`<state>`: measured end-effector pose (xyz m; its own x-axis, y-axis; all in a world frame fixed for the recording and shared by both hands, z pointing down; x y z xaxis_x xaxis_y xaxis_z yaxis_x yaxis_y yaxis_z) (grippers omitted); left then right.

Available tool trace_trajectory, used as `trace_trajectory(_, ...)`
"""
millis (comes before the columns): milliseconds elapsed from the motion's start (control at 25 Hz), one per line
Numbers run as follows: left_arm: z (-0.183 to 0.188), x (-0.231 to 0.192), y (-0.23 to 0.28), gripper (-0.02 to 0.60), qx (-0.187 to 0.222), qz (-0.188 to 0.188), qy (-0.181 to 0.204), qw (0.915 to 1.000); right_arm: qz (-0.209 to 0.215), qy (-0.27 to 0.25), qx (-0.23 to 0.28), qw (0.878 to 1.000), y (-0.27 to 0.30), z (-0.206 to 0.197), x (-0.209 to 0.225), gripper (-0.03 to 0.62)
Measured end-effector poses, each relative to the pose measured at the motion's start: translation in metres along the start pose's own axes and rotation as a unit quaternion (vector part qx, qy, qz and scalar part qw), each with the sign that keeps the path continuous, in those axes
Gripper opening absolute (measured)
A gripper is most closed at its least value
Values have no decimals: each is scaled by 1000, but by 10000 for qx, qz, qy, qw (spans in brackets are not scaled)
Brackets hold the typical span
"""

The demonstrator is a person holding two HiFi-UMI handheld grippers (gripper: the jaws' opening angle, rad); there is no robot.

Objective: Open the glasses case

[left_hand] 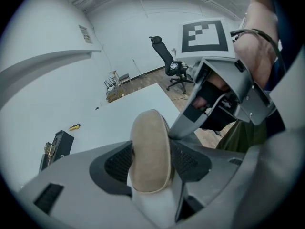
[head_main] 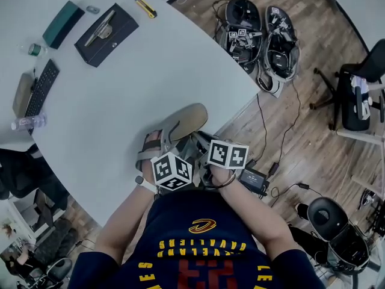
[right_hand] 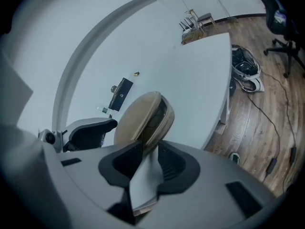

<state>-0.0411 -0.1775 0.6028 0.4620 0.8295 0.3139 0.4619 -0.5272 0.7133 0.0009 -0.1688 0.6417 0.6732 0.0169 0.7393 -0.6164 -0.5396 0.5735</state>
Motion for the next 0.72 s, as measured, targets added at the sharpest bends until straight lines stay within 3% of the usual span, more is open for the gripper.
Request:
trace_trajectory(160, 0, -3, -3, 264, 22, 40, -107, 9999, 149, 354, 88, 9992, -2, -2, -4, 112)
trace_trajectory(720, 0, -13, -7, 262, 89, 56, -298, 9995, 194, 394, 140, 9989, 4, -4, -5, 60)
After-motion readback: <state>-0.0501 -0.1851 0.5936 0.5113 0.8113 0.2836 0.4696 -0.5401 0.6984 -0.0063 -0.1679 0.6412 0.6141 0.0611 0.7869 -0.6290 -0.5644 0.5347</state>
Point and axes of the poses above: the fingertips, and each gripper's own axes: y forward along the fingers, x to its right, z out of its top, the point moved 1 cm from there along -y, backward along the fingers, and after that the axes turned 10 degrees about x, right-handed, at the moved point
